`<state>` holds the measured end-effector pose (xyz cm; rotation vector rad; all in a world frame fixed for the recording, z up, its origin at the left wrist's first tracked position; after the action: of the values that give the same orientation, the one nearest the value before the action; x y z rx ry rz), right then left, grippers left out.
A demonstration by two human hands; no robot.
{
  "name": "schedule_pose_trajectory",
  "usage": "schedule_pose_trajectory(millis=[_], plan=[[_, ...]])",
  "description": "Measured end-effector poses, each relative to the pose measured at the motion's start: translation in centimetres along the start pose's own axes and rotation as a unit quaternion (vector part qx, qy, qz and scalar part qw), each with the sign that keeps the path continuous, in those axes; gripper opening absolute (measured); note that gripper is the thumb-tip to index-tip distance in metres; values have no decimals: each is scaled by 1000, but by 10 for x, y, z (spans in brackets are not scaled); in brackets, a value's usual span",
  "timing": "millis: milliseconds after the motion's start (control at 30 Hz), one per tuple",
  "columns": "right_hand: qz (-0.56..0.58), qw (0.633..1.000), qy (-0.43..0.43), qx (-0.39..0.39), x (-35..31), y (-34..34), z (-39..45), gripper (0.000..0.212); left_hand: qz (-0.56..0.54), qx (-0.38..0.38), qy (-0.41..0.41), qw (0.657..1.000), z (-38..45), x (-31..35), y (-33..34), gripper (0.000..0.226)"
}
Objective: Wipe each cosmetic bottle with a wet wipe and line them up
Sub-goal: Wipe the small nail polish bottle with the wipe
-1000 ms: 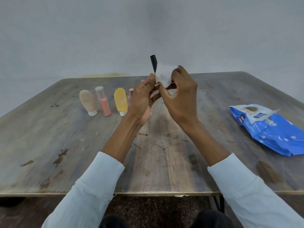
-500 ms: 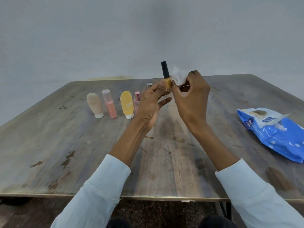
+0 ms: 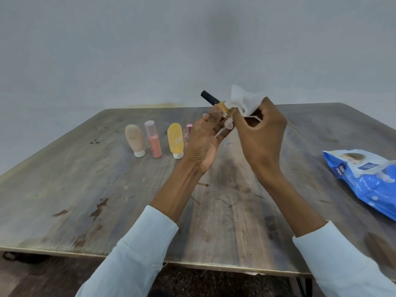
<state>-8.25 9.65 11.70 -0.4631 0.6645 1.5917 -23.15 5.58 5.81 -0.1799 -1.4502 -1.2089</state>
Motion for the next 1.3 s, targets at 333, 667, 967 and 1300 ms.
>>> schedule_pose_trajectory(millis=[333,667,967,1300], plan=[[16,999,32,-4,4,4,-5,14,20,4,34,999,7,7,-8,25],[41,994,97,-6,19,3,-10,15,60,43,73,995,5,16,-11,25],[19,999,32,-8,6,-2,4,14,66,46,73,994,3,17,-10,32],[140,950,271,-65,53,10,-5,15,112,-20,83,990,-5,22,5,40]])
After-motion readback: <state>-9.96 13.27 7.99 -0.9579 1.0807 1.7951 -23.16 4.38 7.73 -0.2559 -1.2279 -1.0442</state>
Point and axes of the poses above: each hand's wrist, its own z-axis towards the middle knuckle, its own y-axis out of the palm, x = y × z, the point moved 9 cm from there along z, towards the middle knuckle, and after that the axes turned 11 degrees about x, right-handed, at the moved point
